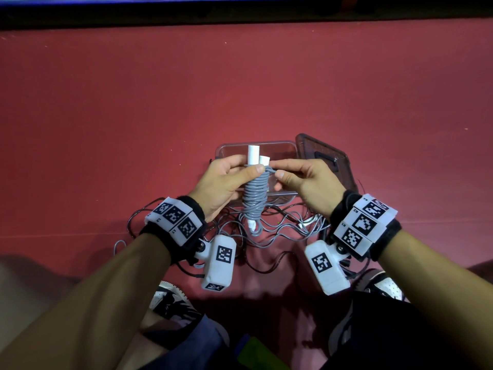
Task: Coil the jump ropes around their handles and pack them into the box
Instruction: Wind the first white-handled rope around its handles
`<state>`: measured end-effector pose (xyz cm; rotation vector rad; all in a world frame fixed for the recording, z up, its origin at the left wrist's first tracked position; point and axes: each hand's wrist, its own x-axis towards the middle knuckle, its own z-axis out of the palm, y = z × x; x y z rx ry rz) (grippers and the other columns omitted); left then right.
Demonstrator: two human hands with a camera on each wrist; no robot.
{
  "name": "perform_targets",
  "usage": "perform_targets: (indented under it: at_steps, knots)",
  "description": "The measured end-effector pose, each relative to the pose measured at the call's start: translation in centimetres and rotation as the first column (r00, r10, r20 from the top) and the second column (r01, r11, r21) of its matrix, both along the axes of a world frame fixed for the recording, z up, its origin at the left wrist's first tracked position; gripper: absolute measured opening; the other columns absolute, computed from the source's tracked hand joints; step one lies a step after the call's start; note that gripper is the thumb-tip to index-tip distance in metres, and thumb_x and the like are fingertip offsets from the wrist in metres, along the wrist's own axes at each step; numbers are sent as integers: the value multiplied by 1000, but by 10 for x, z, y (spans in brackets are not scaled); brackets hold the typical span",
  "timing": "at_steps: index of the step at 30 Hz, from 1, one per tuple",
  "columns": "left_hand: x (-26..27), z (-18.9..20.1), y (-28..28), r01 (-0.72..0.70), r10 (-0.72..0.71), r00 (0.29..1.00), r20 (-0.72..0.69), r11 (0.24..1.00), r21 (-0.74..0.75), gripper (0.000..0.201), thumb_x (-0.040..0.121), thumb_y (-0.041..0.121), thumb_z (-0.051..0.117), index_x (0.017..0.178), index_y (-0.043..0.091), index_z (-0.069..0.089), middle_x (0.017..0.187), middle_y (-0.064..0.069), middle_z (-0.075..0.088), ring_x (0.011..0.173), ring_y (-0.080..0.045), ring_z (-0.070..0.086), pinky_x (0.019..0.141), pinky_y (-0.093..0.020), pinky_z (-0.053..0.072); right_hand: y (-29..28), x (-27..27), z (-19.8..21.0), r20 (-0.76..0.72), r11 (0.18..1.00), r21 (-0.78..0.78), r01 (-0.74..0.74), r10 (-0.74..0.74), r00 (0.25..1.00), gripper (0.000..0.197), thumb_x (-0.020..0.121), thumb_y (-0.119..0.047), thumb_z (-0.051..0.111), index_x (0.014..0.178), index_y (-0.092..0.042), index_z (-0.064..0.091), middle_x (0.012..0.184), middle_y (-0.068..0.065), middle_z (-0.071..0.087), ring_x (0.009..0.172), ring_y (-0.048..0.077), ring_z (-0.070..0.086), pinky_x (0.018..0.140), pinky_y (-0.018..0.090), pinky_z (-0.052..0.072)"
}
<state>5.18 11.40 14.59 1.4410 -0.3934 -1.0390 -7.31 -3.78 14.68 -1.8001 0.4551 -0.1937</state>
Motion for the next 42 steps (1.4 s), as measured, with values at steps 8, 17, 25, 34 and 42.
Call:
perform_targets:
  at_steps: [8,17,25,34,42]
  knots:
    - [0,-6,0,-2,2,1000,16,1000,-11,40,86,3,75,123,2,61,121,-22,70,116,-38,66,106,-55,49,1,2,1,-7,999,-49,-4,4,1000,28,101,-6,54,100,-29,69,63,-15,68,67,0,64,79,20,53]
    - [3,-10,2,68,-67,998,17,997,-46,38,89,20,66,125,15,60,124,-11,70,112,-29,65,113,-60,38,-2,2,-2,39,999,42,14,-15,999,20,100,-3,55,98,-17,70,83,-6,70,66,9,63,77,31,55]
    - [7,-7,2,122,-122,993,10,989,-82,39,86,13,65,125,11,61,120,-15,70,112,-28,65,112,-53,41,-4,2,-7,32,993,114,2,-5,999,14,100,-3,54,101,-7,67,81,1,68,69,15,62,74,24,55]
    - [7,-10,2,107,-103,993,65,992,-61,35,84,14,68,119,12,66,112,-5,73,109,-17,66,108,-41,47,-5,3,-7,-37,995,64,74,-71,997,16,96,-10,64,108,-17,73,96,13,73,81,14,59,80,23,53]
    - [9,-14,1,64,-63,998,24,997,-35,37,83,19,67,119,14,61,119,-10,72,110,-25,67,105,-53,49,-5,3,-4,-13,992,72,107,-107,994,16,95,-12,66,98,2,72,83,15,66,70,11,58,69,16,51]
